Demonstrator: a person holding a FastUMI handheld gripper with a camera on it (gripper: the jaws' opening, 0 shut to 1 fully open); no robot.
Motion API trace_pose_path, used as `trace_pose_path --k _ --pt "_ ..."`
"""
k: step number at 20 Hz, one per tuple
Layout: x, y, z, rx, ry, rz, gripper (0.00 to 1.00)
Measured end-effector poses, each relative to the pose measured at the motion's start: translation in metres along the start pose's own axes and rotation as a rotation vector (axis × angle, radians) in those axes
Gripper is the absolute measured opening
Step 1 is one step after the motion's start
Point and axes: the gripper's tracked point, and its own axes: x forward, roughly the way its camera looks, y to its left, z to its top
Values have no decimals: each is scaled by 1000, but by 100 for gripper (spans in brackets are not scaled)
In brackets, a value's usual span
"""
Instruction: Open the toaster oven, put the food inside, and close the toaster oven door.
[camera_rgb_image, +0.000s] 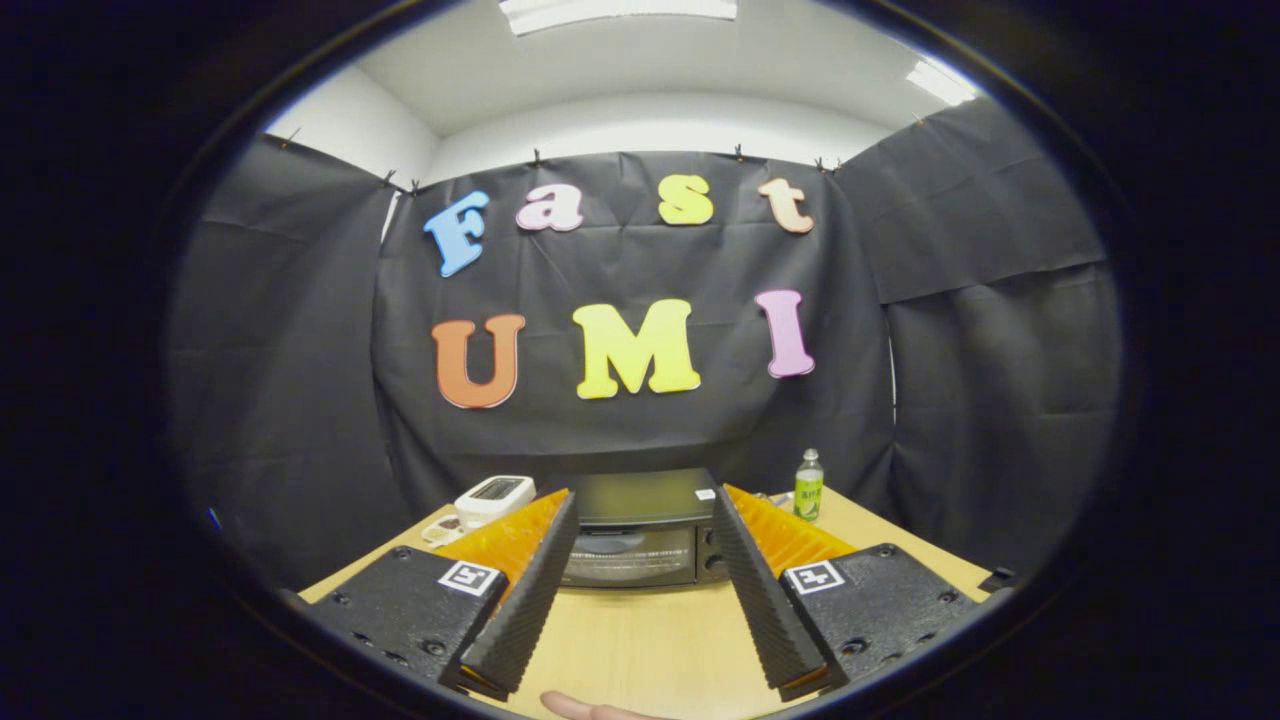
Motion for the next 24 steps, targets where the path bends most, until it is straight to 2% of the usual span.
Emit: trace_pose_path --k 5,24 --pt "-17 -1 18 -8 -46 -6 89" --pt "-25 -6 16 6 -40 36 89"
